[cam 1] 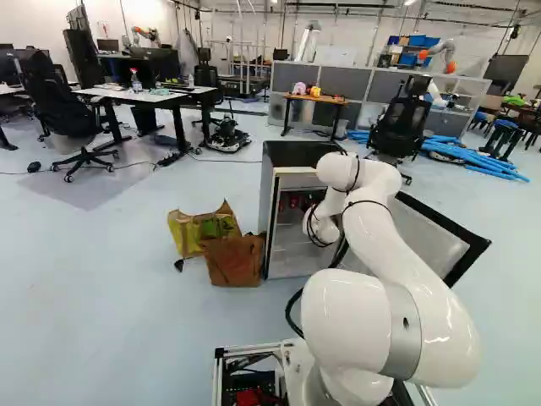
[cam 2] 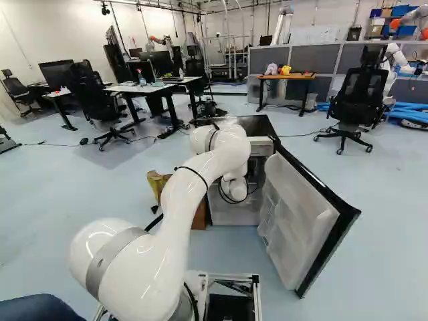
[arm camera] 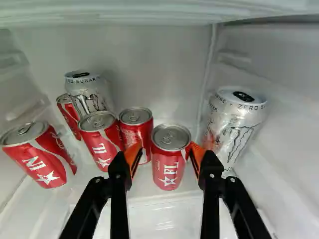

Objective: Grab a drink from the fridge

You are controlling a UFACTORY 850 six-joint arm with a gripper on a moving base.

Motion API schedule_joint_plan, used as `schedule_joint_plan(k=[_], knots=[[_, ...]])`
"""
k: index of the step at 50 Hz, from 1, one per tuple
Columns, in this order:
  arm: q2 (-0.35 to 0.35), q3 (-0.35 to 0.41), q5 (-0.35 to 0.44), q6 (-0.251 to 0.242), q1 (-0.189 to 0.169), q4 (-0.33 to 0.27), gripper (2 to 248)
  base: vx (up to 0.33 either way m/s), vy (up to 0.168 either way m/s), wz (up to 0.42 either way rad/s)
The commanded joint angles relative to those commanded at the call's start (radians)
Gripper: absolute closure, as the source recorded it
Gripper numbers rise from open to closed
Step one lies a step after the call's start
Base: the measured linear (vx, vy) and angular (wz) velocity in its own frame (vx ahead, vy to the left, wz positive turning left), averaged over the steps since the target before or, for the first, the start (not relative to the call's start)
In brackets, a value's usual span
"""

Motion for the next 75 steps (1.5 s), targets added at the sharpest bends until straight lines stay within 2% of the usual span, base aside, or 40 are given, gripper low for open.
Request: schedule_joint_plan(k=[1,2,6,7,13,35,75], knots=[[0.0,0.0,0.0,0.0,0.0,0.0,101,0.0,0.0,0.0],[0.0,0.0,0.0,0.0,0.0,0.0,115,0.0,0.0,0.0],[0.0,0.0,0.0,0.0,0.0,0.0,115,0.0,0.0,0.0],[0.0,0.0,0.0,0.0,0.0,0.0,150,0.0,0.0,0.0],[0.0,0.0,0.0,0.0,0.0,0.0,155,0.0,0.0,0.0],[0.011,0.019,0.0,0.0,-0.002,0.0,155,0.0,0.0,0.0],[0.074,0.135,0.0,0.0,-0.01,0.0,155,0.0,0.0,0.0]])
